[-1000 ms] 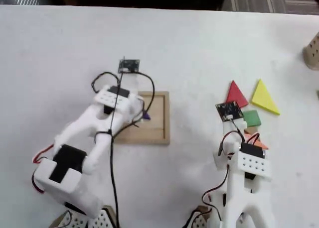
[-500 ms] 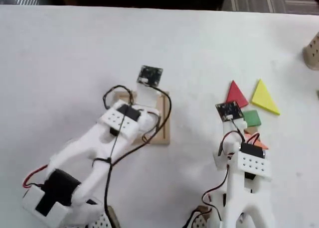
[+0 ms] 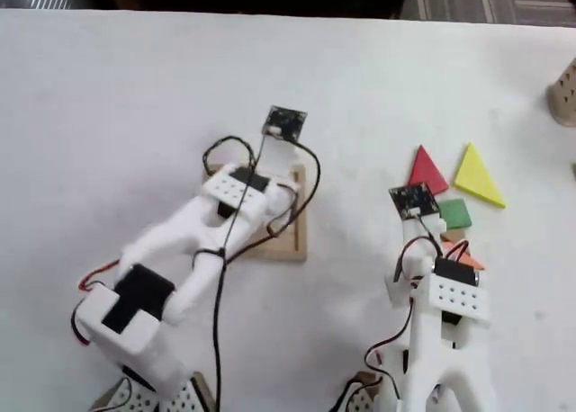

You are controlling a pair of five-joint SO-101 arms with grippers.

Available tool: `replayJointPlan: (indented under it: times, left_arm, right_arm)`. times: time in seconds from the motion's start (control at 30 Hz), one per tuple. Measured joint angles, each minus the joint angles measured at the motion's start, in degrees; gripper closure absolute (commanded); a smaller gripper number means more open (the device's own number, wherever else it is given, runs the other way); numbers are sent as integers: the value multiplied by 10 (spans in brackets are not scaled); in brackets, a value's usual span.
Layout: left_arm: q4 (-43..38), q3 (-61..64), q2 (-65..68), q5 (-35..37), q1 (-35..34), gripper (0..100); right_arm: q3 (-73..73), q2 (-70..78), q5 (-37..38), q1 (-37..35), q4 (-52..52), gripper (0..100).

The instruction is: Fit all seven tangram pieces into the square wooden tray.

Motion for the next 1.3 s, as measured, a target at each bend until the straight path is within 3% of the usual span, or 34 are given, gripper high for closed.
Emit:
replayJointPlan:
  times: [0.27,0.63,0.8,0.93,1.3]
  left_arm:
    - [0,-22,4,-5,-84,977]
    - [9,-22,1,-5,-99,978]
    - [34,14,-78,-39,-52,977]
    - [-18,98,-110,-104,11,977]
    - [-39,70,-63,-93,-25,978]
  right_arm:
    - [0,0,2,0,0,981]
    - [0,0,2,0,0,981]
    - [0,0,2,0,0,981]
    - [0,0,2,0,0,981]
    - [0,0,2,0,0,981]
